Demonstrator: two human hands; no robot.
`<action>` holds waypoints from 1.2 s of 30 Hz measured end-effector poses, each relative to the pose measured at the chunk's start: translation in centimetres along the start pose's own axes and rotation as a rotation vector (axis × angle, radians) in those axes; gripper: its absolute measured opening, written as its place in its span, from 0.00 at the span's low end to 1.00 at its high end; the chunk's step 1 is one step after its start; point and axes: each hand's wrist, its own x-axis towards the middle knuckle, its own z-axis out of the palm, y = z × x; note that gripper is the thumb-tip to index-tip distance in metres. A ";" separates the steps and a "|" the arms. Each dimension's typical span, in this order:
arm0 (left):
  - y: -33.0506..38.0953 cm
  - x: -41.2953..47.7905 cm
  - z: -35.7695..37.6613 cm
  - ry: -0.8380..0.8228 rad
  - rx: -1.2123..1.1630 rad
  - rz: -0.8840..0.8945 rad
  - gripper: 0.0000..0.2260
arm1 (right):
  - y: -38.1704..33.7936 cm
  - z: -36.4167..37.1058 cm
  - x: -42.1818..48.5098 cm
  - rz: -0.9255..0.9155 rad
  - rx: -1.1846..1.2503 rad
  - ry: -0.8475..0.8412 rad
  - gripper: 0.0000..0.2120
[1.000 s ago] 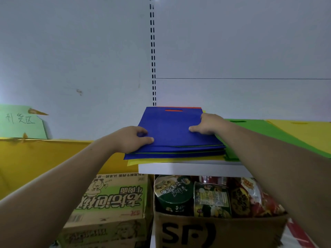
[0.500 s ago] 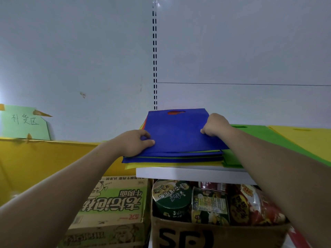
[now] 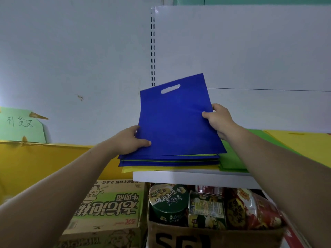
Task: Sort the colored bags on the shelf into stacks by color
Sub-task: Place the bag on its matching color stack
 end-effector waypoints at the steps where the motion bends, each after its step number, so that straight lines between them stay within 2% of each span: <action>1: 0.2 -0.1 -0.1 0.013 -0.089 0.005 0.30 | -0.2 -0.2 0.0 0.008 0.046 0.007 0.06; 4: 0.5 -0.2 -0.1 0.105 -0.323 0.033 0.28 | -0.9 -0.7 0.1 0.026 0.140 0.030 0.05; 7: 0.9 -0.4 -0.3 0.205 -0.427 0.079 0.23 | -1.6 -0.8 0.0 0.026 0.200 0.033 0.05; 10: 1.1 -0.6 -0.8 0.301 -0.526 0.124 0.23 | -2.2 -1.0 -0.6 0.004 0.243 0.024 0.07; 13: 1.2 -1.1 -1.2 0.383 -0.590 0.173 0.23 | -2.8 -1.0 -1.3 -0.065 0.188 0.045 0.06; 15: 1.2 -1.5 -1.4 0.431 -0.597 0.212 0.22 | -3.3 -0.8 -2.2 -0.132 0.125 0.101 0.04; 18: 0.8 -2.1 -1.7 0.483 -0.575 0.262 0.22 | -3.9 -0.4 -3.4 -0.189 0.080 0.201 0.06; 27: 1.0 -3.7 -0.5 0.471 -0.586 0.330 0.23 | -4.6 -2.4 -6.9 -0.208 0.068 0.333 0.04; 36: 7.0 -6.8 4.5 0.400 -0.518 0.455 0.24 | -5.0 -11.2 -11.5 -0.264 -0.004 0.455 0.02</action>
